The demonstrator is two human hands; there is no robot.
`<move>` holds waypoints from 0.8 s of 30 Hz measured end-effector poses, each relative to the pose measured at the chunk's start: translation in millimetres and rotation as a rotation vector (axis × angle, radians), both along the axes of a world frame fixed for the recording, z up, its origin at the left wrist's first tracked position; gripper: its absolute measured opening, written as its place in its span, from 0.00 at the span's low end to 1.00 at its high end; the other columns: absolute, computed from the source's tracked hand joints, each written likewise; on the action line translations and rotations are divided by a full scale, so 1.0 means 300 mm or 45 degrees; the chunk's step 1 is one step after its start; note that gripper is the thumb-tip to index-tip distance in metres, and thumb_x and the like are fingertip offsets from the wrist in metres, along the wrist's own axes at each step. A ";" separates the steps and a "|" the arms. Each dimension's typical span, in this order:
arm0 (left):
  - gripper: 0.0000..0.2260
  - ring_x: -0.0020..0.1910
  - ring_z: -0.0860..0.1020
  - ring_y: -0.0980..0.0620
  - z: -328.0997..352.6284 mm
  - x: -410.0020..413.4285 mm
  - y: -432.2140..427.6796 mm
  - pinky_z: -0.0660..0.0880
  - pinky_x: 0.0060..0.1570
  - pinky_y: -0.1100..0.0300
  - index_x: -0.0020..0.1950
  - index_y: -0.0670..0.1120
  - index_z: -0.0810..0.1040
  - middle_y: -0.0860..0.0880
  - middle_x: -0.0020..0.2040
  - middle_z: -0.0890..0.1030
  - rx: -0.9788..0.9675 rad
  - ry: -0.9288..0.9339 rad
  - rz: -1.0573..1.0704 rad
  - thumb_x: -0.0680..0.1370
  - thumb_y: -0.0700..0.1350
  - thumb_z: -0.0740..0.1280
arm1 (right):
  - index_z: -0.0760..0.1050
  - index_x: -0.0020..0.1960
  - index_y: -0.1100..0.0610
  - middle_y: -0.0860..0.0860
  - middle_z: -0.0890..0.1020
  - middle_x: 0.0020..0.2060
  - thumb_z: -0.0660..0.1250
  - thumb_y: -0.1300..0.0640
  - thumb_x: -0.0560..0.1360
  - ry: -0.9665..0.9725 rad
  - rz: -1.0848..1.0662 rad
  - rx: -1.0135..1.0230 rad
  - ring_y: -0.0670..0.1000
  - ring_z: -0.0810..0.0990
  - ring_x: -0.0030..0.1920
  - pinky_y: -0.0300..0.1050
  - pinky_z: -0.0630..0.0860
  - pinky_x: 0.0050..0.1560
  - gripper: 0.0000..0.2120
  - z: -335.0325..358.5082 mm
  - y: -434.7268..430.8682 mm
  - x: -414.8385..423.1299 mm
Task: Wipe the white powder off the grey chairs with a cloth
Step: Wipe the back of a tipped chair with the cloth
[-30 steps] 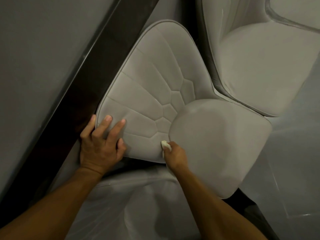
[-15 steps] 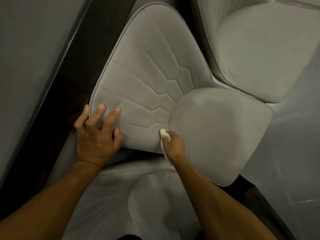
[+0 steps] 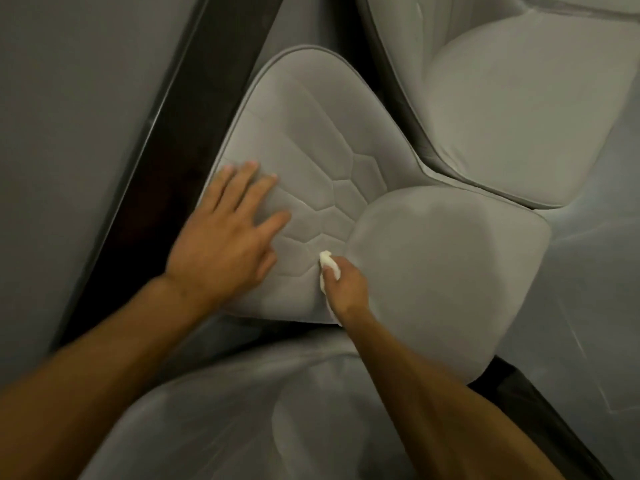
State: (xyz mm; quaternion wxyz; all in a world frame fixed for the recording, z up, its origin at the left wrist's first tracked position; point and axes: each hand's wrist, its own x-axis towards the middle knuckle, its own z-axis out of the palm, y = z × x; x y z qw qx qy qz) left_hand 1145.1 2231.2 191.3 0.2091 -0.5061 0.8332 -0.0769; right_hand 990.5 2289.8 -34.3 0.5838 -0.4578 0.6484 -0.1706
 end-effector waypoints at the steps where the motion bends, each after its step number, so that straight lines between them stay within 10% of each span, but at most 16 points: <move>1: 0.24 0.79 0.56 0.34 0.009 0.010 -0.051 0.49 0.78 0.36 0.71 0.50 0.77 0.37 0.79 0.63 0.038 -0.097 -0.061 0.76 0.55 0.67 | 0.79 0.62 0.54 0.52 0.83 0.56 0.60 0.44 0.81 -0.049 -0.056 -0.089 0.53 0.81 0.57 0.49 0.75 0.63 0.19 0.015 0.003 0.016; 7: 0.30 0.79 0.35 0.32 -0.005 0.007 -0.117 0.40 0.74 0.30 0.81 0.58 0.60 0.40 0.83 0.42 0.107 -0.529 -0.228 0.80 0.64 0.41 | 0.76 0.69 0.53 0.49 0.80 0.59 0.57 0.42 0.81 -0.146 -0.210 -0.335 0.45 0.76 0.59 0.35 0.69 0.63 0.23 0.094 0.072 0.111; 12: 0.26 0.81 0.42 0.33 -0.020 0.008 -0.121 0.42 0.75 0.29 0.75 0.55 0.73 0.39 0.83 0.51 0.094 -0.354 -0.197 0.81 0.61 0.50 | 0.81 0.58 0.56 0.55 0.85 0.53 0.61 0.46 0.82 0.075 -0.148 0.034 0.58 0.81 0.55 0.46 0.73 0.54 0.17 0.000 0.041 0.047; 18: 0.27 0.80 0.41 0.32 -0.036 0.009 -0.116 0.41 0.75 0.28 0.75 0.53 0.73 0.38 0.83 0.50 0.083 -0.371 -0.203 0.80 0.63 0.55 | 0.79 0.63 0.55 0.50 0.82 0.56 0.63 0.46 0.79 -0.116 -0.252 -0.360 0.46 0.78 0.57 0.35 0.70 0.59 0.18 0.075 -0.040 0.095; 24: 0.26 0.81 0.43 0.32 -0.045 0.012 -0.119 0.38 0.75 0.29 0.74 0.53 0.75 0.39 0.82 0.55 0.078 -0.331 -0.198 0.79 0.62 0.59 | 0.78 0.62 0.55 0.59 0.83 0.55 0.63 0.51 0.81 0.121 -0.129 0.177 0.62 0.80 0.56 0.51 0.74 0.55 0.13 -0.079 -0.062 0.044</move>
